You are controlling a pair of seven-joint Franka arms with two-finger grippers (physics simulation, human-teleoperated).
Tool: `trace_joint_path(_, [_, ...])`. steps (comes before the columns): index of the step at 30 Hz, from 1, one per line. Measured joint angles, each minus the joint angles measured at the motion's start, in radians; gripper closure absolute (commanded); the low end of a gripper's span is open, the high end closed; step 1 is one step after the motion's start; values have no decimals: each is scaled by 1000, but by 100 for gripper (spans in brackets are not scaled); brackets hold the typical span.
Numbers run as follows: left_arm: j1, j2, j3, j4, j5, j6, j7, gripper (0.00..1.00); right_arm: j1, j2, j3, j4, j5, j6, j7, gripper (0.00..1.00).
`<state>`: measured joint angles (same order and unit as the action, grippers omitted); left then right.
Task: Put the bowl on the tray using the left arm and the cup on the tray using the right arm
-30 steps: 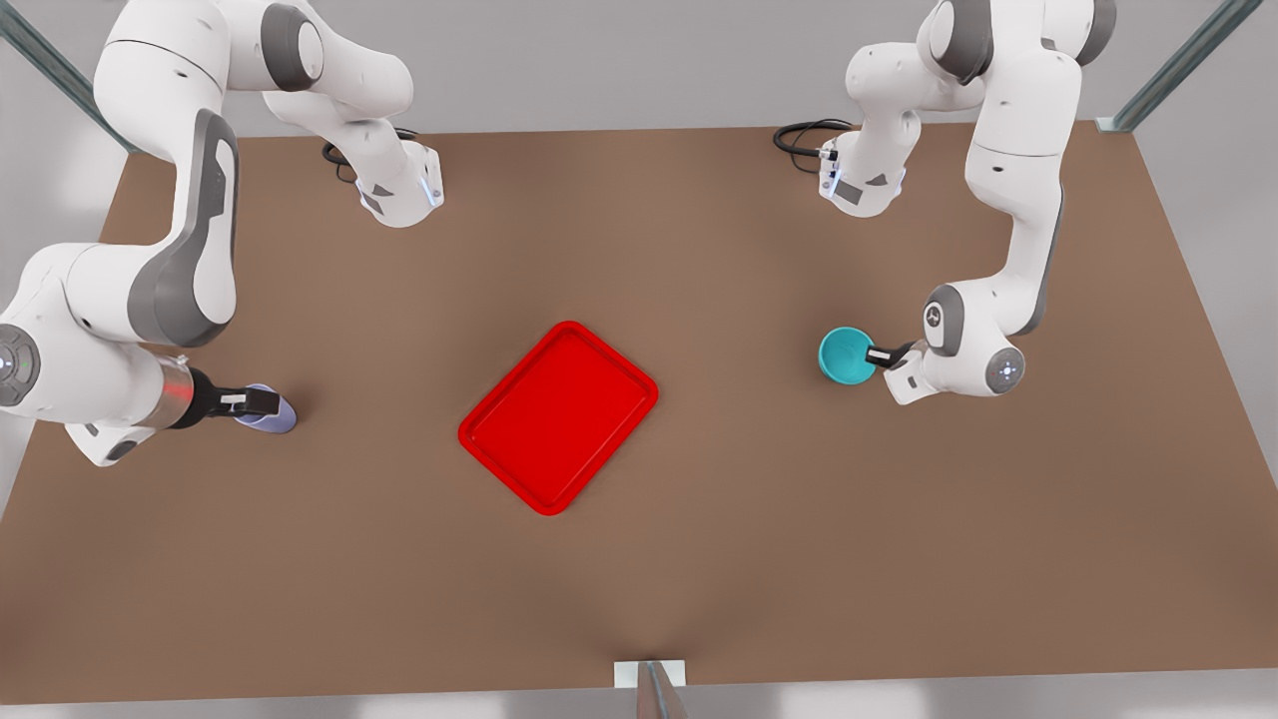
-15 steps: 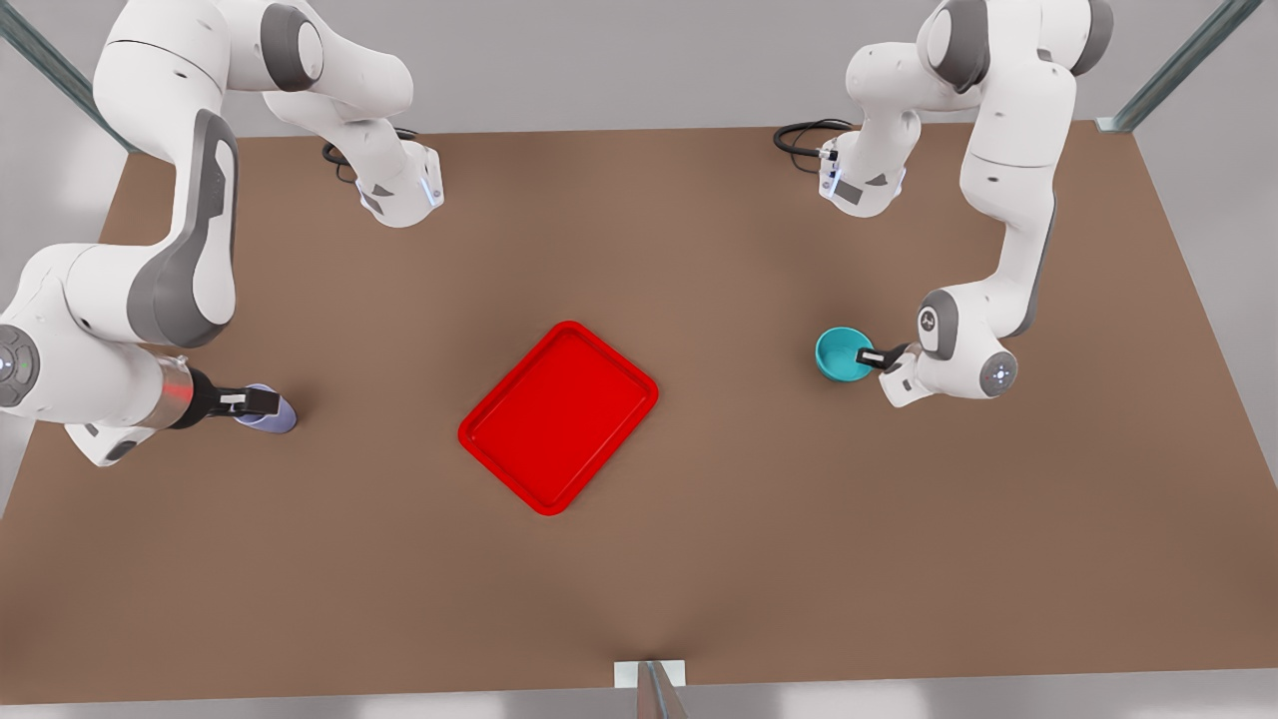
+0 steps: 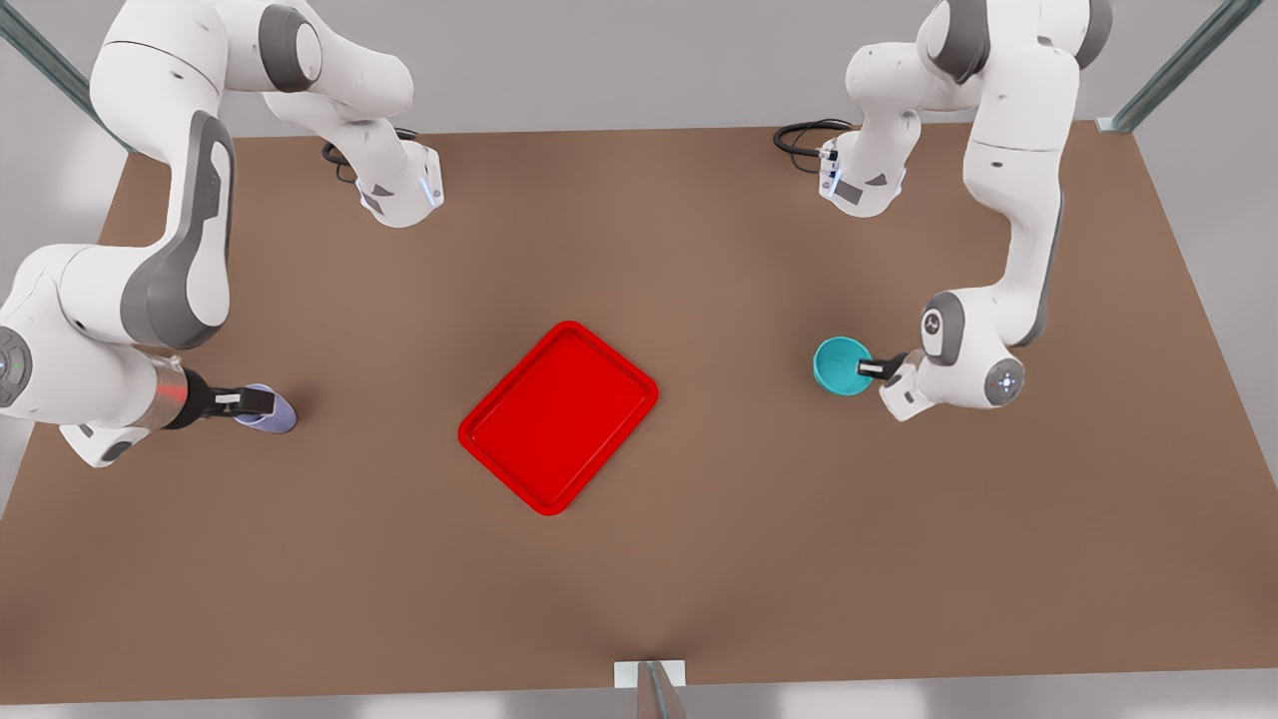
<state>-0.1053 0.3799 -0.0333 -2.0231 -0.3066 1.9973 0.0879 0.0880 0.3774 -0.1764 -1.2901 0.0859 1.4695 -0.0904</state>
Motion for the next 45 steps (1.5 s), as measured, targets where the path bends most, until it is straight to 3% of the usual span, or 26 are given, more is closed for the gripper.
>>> trace_joint_path(3, [-157, 57, -28, 256, 4, -110, -314, 79, 0, -1, 0, 0, 0, 0, 1, 0])
trace_joint_path(8, [-475, 341, -24, 703, 14, -95, -895, 79, 2, -1, 0, 0, 0, 0, 1, 0])
trace_joint_path(18, [-558, 476, -30, 753, -95, -23, -925, 77, 13, -16, 2, -2, -11, 20, 3, 0])
trace_joint_path(19, [-561, 483, -37, 753, -104, -20, -918, 14, 13, -26, 2, -14, -11, 20, 7, 0])
trace_joint_path(20, [-565, 489, -36, 753, -123, -19, -910, 0, 15, -36, 2, -18, -12, 23, 9, 0])
trace_joint_path(21, [-565, 490, -36, 753, -137, -20, -909, 0, 3, -59, 15, -48, -12, 31, 13, 0])
trace_joint_path(23, [-563, 490, -36, 753, -157, -20, -907, 0, -120, -179, 184, -208, -58, 134, 18, 0])
trace_joint_path(25, [-559, 475, -27, 753, -165, -27, -907, 0, -205, -243, 262, -307, -61, 193, 37, 0])
trace_joint_path(28, [-503, 321, 28, 782, -82, -211, -895, 0, -237, -210, 253, -304, -60, 195, 40, 0])
trace_joint_path(30, [-373, 217, 59, 782, -19, -372, -575, 0, -265, -172, 253, -305, -45, 233, 24, 0])
trace_joint_path(32, [-360, 111, 240, 782, 38, -512, -341, 0, -276, -169, 253, -346, -49, 249, -4, 0])
trace_joint_path(35, [-360, 36, 357, 780, 123, -629, -165, 0, -314, -183, 251, -455, -49, 313, -27, 0])
trace_joint_path(36, [-278, -5, 337, 775, 141, -656, -106, 0, -317, -191, 251, -480, -49, 320, -28, 0])
trace_joint_path(37, [-92, -46, 140, 768, 159, -686, -84, 0, -320, -190, 252, -504, -49, 328, -28, 0])
trace_joint_path(38, [-57, -87, 106, 730, 182, -677, -79, 0, -336, -189, 252, -522, -49, 347, -26, 0])
trace_joint_path(45, [-63, -113, 103, 709, 255, -684, -88, 0, -412, -112, 251, -531, -52, 409, -51, 0])
